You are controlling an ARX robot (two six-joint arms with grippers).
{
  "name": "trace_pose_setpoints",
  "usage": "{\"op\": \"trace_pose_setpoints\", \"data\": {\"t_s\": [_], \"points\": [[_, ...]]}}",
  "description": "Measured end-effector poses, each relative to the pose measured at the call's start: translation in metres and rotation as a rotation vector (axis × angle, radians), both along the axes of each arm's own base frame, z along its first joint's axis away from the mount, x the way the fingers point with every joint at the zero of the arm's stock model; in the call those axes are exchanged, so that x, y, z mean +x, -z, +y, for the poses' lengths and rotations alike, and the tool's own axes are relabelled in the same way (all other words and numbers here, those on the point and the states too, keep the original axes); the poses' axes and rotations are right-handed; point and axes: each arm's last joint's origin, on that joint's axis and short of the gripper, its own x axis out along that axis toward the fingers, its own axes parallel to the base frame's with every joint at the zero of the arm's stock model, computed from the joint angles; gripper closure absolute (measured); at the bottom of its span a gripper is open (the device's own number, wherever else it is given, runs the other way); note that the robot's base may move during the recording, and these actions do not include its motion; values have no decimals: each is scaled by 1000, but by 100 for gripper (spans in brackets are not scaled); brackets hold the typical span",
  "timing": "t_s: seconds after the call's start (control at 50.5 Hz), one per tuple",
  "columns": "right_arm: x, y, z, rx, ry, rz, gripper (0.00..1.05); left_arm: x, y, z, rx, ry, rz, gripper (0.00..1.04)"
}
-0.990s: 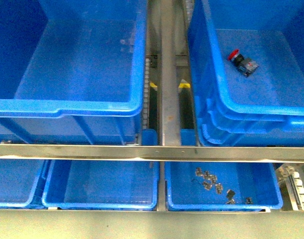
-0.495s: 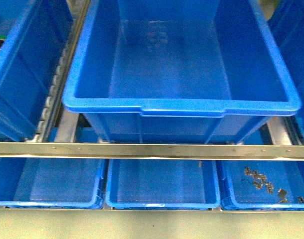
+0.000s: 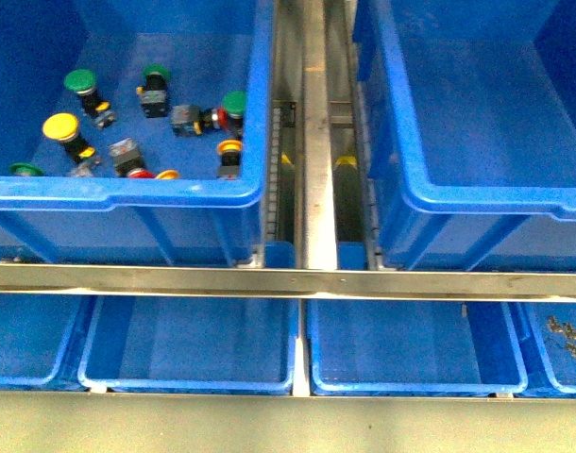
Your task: Pick red and yellow buttons and place in box
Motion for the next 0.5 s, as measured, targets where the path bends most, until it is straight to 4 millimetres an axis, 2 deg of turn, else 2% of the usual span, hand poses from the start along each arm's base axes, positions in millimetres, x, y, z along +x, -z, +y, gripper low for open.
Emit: {"op": "trace_pose_setpoints", "data": {"t_s": [0.495], "points": [[0, 0, 0, 0, 8, 0, 6, 0, 0, 0, 0, 6, 0, 8]]}}
